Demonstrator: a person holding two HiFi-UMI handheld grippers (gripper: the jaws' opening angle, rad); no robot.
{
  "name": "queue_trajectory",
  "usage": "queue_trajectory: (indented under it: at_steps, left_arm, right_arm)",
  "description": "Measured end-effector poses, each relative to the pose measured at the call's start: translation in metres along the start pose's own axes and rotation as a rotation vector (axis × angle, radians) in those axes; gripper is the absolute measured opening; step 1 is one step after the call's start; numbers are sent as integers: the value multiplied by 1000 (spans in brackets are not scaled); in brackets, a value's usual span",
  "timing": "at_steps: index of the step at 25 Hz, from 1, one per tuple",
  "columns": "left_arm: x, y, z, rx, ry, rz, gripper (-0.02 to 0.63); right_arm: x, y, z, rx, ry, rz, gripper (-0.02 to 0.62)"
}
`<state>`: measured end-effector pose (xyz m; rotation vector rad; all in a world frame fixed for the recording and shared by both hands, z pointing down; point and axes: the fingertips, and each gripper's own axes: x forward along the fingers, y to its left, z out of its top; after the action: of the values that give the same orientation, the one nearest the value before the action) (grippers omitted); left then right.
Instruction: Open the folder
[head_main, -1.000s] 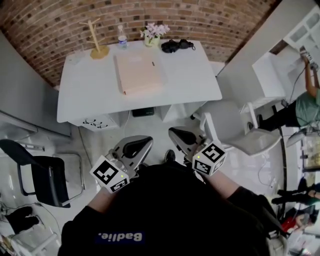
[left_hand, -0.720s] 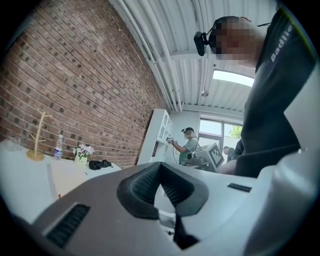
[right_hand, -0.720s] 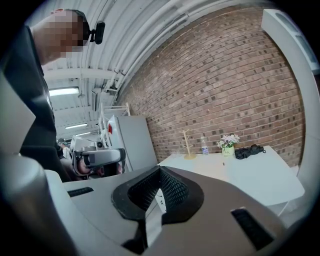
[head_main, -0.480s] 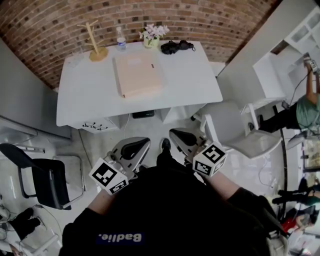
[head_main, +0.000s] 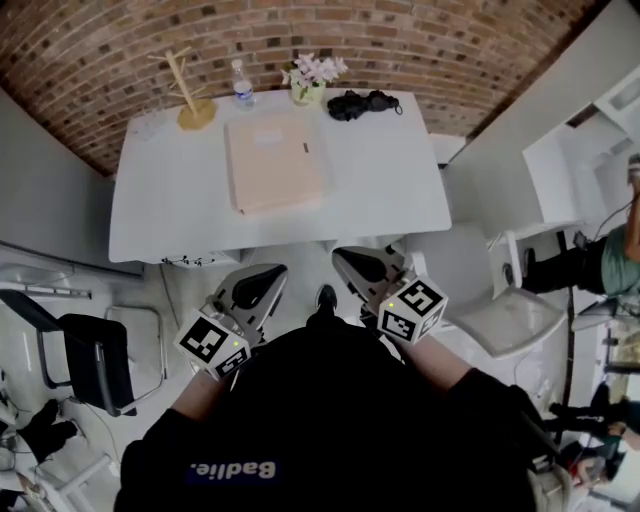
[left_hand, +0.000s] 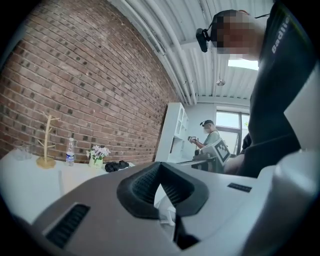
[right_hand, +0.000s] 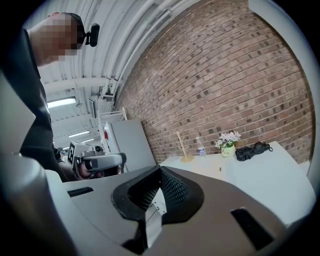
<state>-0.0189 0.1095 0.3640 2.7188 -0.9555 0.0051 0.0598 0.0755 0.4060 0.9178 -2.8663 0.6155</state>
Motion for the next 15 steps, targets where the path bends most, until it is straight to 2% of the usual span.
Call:
queue_trajectory:
  at_steps: [7,11,15]
  left_arm:
    - [72,56,-8,9,74,128,3]
    - [99,93,-25,13,133,237,3]
    - [109,121,-42,35,191,327,3]
  right_arm:
    - [34,-98,17,19,22,50,28]
    - [55,-158,3,40,83,45,28]
    - [73,-191,-15,67,139,50,28]
